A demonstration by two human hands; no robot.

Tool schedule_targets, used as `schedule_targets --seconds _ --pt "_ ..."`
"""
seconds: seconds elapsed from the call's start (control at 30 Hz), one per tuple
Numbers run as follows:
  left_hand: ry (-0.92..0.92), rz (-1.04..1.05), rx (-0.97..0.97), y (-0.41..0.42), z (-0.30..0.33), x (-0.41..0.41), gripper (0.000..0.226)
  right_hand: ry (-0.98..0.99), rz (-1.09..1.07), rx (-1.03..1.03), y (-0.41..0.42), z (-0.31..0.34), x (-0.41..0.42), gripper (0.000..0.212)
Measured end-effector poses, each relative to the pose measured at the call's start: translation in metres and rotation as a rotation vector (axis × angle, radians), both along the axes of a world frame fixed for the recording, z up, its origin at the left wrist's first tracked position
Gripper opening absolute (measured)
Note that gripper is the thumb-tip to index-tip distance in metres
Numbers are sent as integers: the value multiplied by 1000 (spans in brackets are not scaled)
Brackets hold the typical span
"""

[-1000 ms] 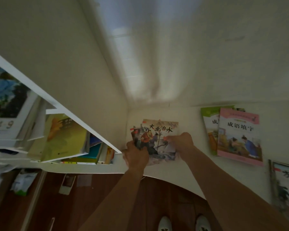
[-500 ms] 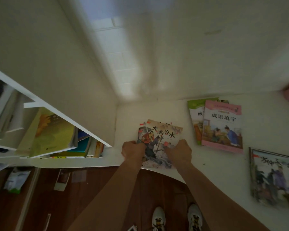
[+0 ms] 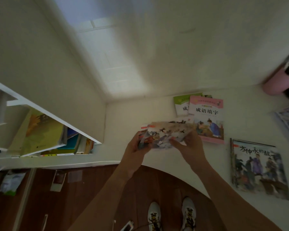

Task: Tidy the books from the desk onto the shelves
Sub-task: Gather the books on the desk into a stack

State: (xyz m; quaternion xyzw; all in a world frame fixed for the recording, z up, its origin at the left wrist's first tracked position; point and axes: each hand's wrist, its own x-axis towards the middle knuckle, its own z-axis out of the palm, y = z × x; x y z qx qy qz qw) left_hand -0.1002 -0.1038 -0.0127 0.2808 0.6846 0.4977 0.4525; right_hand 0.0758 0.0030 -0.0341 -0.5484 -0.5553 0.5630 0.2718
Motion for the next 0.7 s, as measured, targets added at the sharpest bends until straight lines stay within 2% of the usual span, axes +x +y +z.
schedule_targets --seconds 0.1,0.2,0.33,0.43,0.5,0.57,0.63,0.7 --pt "116 -47 15 16 -1 16 28 1 -24 74 2 2 21 24" --pt "-2 30 25 24 -7 28 45 -79 -10 103 -2 -3 36 24" --pt "-179 99 93 25 -18 47 62 -34 43 2 -12 -8 35 60" --pt "-170 143 62 28 -17 68 56 -21 -8 -124 -17 -4 35 76" --pt "-144 108 43 36 -14 86 52 -25 -54 -90 -15 5 52 74" --pt "-109 4 33 48 -9 112 48 -25 -128 17 -10 20 84 60" --pt "-55 -124 0 66 -5 147 44 -91 -222 104 0 32 126 41" --pt "32 -290 -97 86 3 190 35 -213 -323 136 13 39 171 42"
